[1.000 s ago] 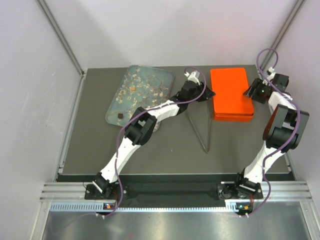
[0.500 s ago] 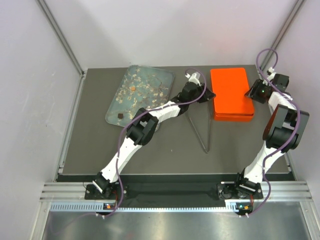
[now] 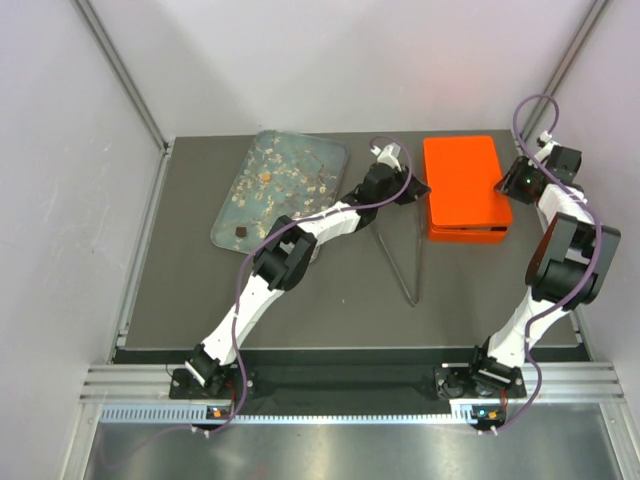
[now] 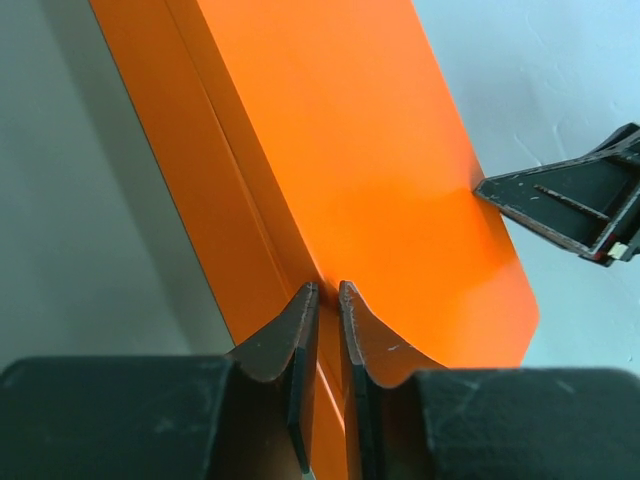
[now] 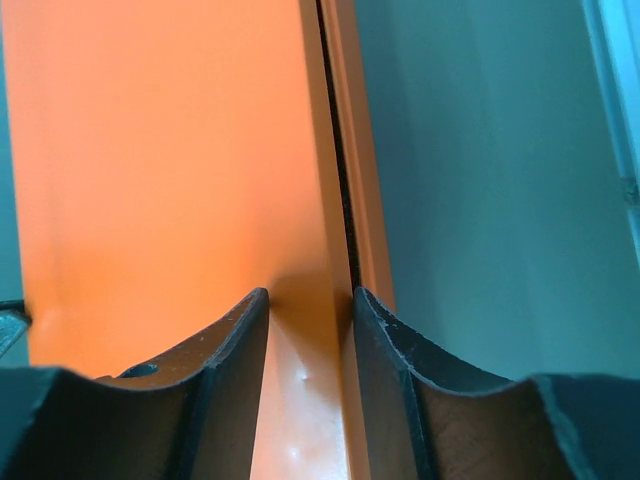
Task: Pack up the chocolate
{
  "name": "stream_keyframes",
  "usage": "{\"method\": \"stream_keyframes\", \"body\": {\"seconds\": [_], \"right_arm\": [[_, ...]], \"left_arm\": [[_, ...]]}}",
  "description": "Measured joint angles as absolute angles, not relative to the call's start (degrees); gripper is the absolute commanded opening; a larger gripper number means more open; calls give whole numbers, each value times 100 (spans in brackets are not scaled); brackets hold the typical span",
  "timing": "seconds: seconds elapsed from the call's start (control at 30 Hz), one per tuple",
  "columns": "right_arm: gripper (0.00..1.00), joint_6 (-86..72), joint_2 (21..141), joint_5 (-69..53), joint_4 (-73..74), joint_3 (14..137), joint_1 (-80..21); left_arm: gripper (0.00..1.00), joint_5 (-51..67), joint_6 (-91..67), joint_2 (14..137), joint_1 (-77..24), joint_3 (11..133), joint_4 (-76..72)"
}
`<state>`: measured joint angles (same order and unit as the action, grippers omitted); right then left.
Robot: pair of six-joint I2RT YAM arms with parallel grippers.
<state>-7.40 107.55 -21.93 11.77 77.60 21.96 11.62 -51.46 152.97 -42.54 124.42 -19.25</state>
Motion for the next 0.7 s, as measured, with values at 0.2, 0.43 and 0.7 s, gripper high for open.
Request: {"method": "stream_keyframes", "body": {"seconds": [0.2, 0.43, 0.7], "right_arm": [[40, -703, 10578, -2150, 1201, 7721, 2191], [40, -652, 10516, -2091, 1234, 7599, 2231], [41, -550, 10508, -1927, 1308, 7572, 2268]], "left_arm": [[18, 1186, -5094, 15297, -4276, 12440, -1929], [18, 1179, -4978, 15248, -4313, 12344, -1988], [19, 1179, -4829, 15135, -4346, 12204, -1959]]}}
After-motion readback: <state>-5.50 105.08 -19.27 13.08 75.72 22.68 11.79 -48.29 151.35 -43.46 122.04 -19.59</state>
